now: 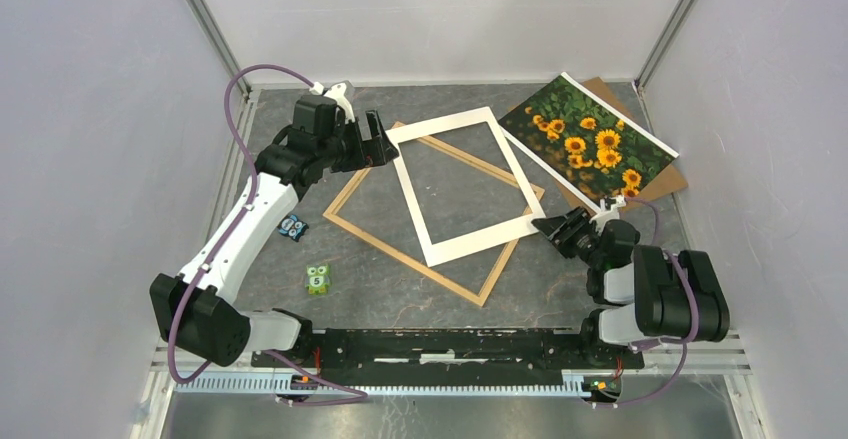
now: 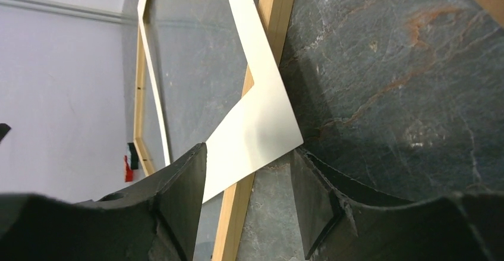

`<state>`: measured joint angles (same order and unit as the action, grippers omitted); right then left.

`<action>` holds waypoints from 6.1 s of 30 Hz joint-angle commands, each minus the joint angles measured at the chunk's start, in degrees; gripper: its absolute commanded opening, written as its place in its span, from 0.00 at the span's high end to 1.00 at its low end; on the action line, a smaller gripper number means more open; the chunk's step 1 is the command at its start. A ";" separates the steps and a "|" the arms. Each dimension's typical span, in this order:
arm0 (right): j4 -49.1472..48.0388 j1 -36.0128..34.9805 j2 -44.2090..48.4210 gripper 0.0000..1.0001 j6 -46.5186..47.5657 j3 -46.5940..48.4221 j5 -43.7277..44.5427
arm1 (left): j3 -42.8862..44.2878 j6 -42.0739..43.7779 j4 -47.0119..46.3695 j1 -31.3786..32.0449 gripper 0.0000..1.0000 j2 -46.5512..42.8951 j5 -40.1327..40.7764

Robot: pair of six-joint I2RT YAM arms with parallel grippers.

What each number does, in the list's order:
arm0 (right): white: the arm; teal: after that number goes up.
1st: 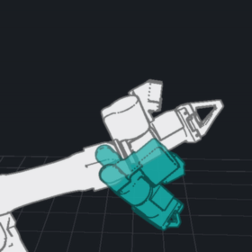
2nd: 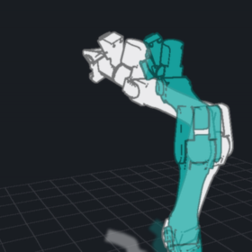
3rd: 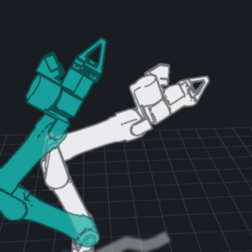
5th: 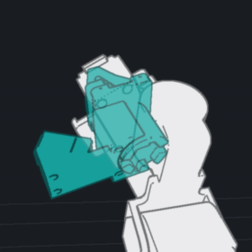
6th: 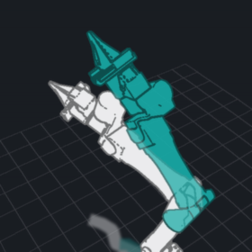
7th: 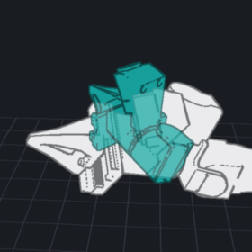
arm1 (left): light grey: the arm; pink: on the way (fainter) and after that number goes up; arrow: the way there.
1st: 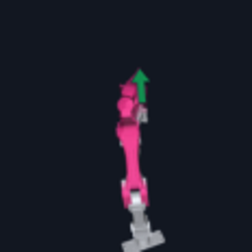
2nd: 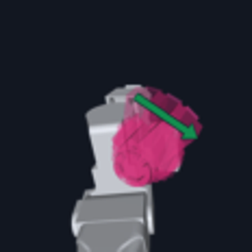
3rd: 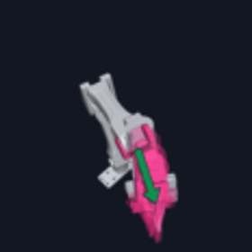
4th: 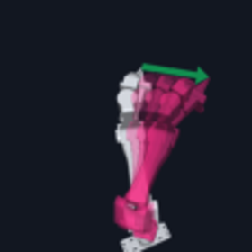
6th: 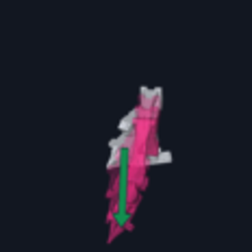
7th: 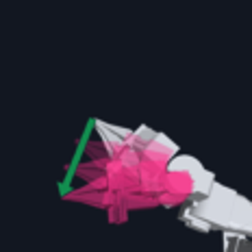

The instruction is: Put the photo into the frame

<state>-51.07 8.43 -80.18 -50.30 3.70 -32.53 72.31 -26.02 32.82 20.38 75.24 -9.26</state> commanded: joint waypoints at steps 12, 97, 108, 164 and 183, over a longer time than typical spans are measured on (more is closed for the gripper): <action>-47.52 0.32 -21.59 0.72 -21.33 -6.69 5.64 | -0.75 1.12 -2.64 0.15 0.00 -1.18 1.01; 33.33 -27.80 9.78 1.00 3.88 52.26 -3.06 | -1.36 0.35 -0.83 -4.65 0.00 -9.65 16.04; 20.49 -36.11 7.33 1.00 -10.84 58.89 -6.04 | -2.66 -0.31 -2.68 -6.21 0.00 -9.09 13.06; 18.18 -15.84 -6.42 1.00 -1.75 26.55 3.60 | -2.88 -1.91 -3.95 -6.32 0.00 -6.95 5.45; 37.51 -16.88 -2.34 0.53 15.15 31.75 8.88 | -2.77 -2.46 -3.92 -6.36 0.00 -6.87 3.81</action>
<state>-21.89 -8.29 -85.41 -44.18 30.17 -26.98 68.90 -26.13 31.11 14.22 68.38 -4.43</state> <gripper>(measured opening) 0.421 0.996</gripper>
